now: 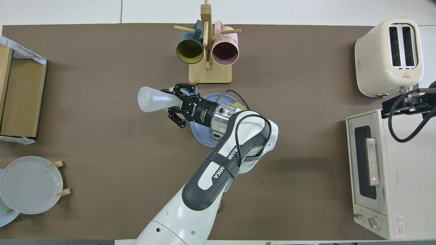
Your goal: Put bread on plate and add seasoning
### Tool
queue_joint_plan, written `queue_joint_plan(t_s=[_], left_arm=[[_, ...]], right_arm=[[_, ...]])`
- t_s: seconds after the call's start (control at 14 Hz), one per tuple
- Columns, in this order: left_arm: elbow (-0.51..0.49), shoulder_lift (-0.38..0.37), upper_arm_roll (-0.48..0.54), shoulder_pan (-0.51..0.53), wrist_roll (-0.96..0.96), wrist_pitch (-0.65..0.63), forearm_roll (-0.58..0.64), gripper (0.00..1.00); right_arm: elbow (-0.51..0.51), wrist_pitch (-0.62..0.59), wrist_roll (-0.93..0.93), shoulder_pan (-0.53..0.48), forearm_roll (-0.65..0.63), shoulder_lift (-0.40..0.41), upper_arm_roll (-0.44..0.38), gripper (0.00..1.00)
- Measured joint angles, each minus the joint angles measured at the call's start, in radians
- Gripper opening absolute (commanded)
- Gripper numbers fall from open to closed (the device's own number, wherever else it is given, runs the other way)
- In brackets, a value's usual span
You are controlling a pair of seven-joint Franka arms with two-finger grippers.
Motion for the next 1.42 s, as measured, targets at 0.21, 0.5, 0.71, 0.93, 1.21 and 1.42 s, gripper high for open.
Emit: queue_joint_plan(t_s=[0.21,0.5,0.71,0.93,1.21,1.42], left_arm=[[0.000,0.001,-0.004,0.025,0.001,0.019,0.005,0.00],[0.000,0.001,-0.013,-0.034,0.001,0.015,0.004,0.00],[0.000,0.001,-0.016,-0.122,0.001,-0.023,-0.015,0.00],[0.000,0.001,-0.016,-0.192,0.000,-0.059,-0.035,0.00],[-0.001,0.001,-0.008,-0.177,0.000,-0.061,-0.042,0.00],[-0.007,0.003,-0.007,-0.119,-0.048,-0.061,-0.044,0.00]], right_arm=[[0.000,0.000,0.000,0.000,0.000,0.000,0.000,1.00],[0.000,0.000,0.000,0.000,0.000,0.000,0.000,1.00],[0.000,0.000,0.000,0.000,0.000,0.000,0.000,1.00],[0.000,0.000,0.000,0.000,0.000,0.000,0.000,1.00],[0.000,0.000,0.000,0.000,0.000,0.000,0.000,1.00],[0.000,0.000,0.000,0.000,0.000,0.000,0.000,1.00]])
